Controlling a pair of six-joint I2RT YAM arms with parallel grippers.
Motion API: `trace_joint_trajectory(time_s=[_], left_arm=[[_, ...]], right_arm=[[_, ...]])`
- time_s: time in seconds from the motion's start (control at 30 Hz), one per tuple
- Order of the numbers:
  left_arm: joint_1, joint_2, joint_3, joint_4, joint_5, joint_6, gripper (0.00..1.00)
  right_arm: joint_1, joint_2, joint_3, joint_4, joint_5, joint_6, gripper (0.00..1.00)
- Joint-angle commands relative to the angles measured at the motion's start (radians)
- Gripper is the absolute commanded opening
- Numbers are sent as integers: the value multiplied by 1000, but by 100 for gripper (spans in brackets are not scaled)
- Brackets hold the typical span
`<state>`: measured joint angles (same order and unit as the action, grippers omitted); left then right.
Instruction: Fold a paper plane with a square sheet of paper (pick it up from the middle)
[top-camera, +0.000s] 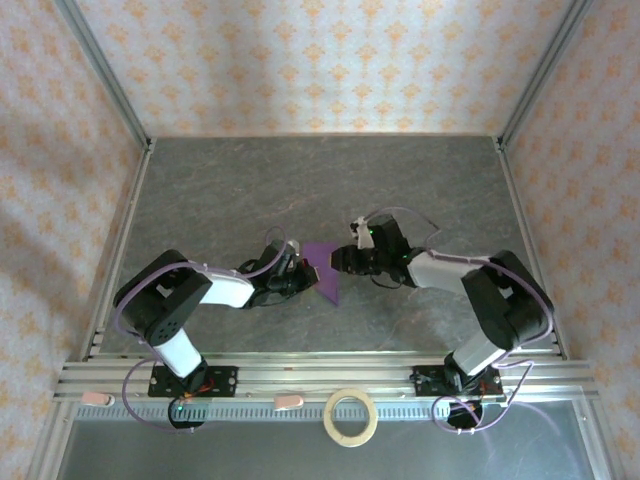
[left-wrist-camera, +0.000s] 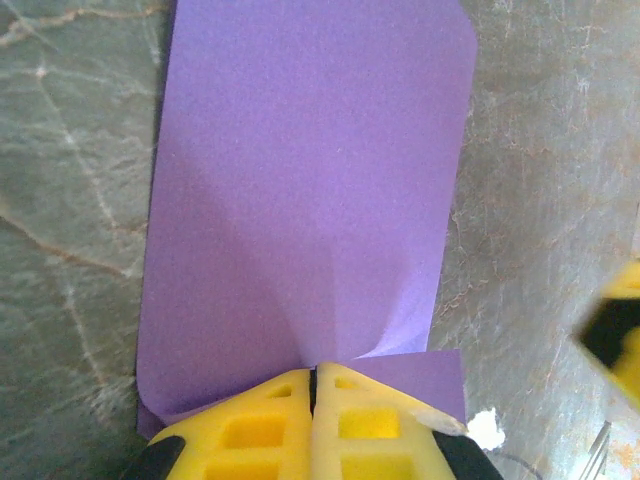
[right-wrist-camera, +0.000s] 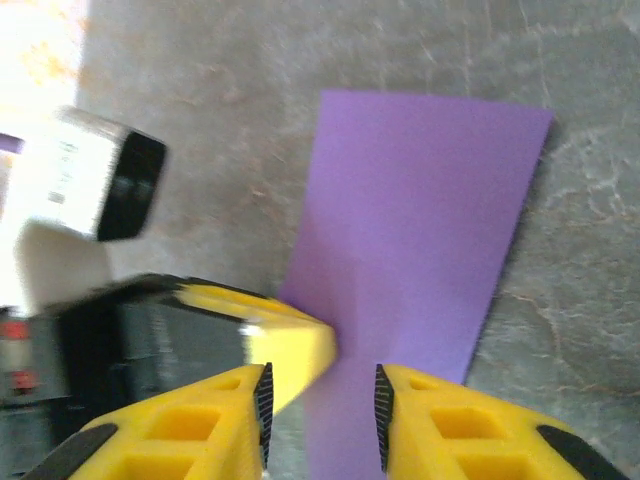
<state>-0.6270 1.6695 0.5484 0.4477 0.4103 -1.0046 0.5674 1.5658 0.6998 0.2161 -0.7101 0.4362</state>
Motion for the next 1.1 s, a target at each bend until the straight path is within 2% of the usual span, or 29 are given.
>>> trace_joint_trajectory(time_s=[0.0, 0.07, 0.23, 0.33, 0.63, 0.87, 1.07], left_arm=[[1, 21, -45, -156, -69, 1, 0], [1, 22, -44, -156, -68, 1, 0], [2, 20, -45, -151, -70, 0, 0], [1, 20, -45, -151, -69, 0, 0], [1, 28, -42, -154, -69, 4, 0], [2, 38, -42, -156, -69, 8, 0], [1, 36, -45, -153, -73, 6, 0]], right_arm=[[6, -39, 10, -61, -63, 128, 23], [30, -41, 16, -81, -108, 144, 14], [139, 11, 99, -236, -35, 105, 0], [164, 71, 141, -302, 30, 88, 0], [177, 151, 149, -348, 67, 68, 0], [176, 74, 125, -346, 103, 68, 0], [176, -12, 120, -340, 71, 85, 0]])
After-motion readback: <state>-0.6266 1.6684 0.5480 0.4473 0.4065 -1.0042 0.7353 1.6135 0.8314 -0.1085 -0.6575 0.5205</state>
